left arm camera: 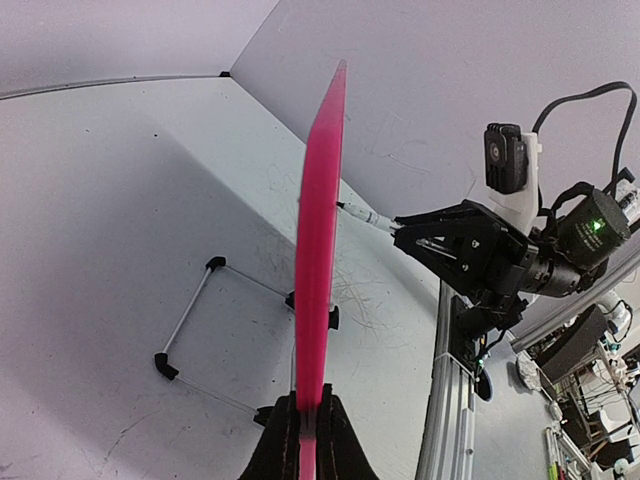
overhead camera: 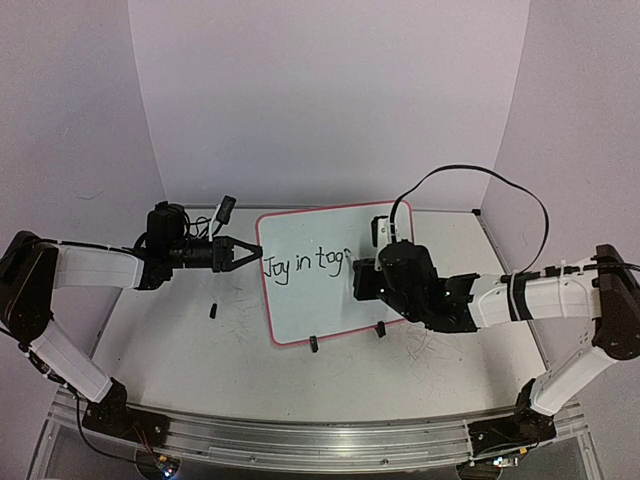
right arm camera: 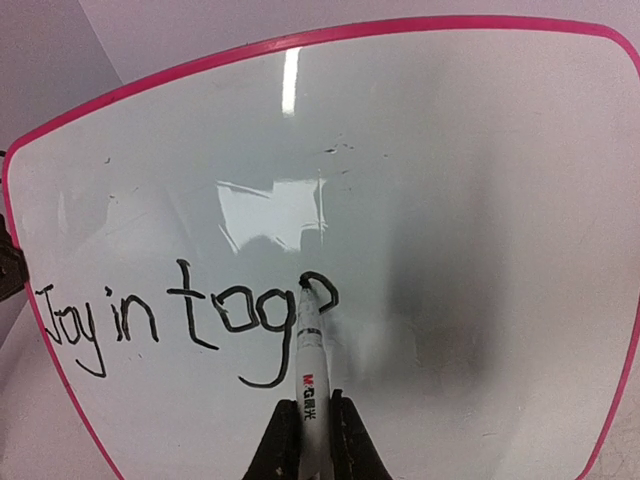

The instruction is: Write a sentence on the whiteboard

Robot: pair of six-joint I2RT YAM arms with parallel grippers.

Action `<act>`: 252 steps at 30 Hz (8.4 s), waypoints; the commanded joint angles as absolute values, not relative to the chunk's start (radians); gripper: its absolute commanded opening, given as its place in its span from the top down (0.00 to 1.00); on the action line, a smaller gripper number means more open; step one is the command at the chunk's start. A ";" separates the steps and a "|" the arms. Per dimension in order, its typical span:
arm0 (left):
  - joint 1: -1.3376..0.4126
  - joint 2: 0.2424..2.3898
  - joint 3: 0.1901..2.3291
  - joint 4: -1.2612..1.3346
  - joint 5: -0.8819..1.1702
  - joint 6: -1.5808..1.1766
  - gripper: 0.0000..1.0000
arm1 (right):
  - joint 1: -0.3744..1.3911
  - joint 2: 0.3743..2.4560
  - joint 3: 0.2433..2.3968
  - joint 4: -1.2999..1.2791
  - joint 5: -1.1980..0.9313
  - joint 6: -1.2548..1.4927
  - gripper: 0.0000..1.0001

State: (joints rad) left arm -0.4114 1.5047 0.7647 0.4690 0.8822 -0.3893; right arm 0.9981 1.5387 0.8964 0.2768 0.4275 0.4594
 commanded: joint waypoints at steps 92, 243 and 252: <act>-0.431 1.487 0.826 0.452 0.847 -0.334 1.00 | 0.976 1.376 0.831 0.239 0.414 0.354 1.00; -0.460 1.483 0.855 0.358 0.824 -0.267 1.00 | 0.920 1.493 0.882 0.255 0.399 0.370 1.00; -0.461 1.485 0.857 0.355 0.821 -0.265 1.00 | 0.918 1.362 0.797 0.318 0.395 0.383 1.00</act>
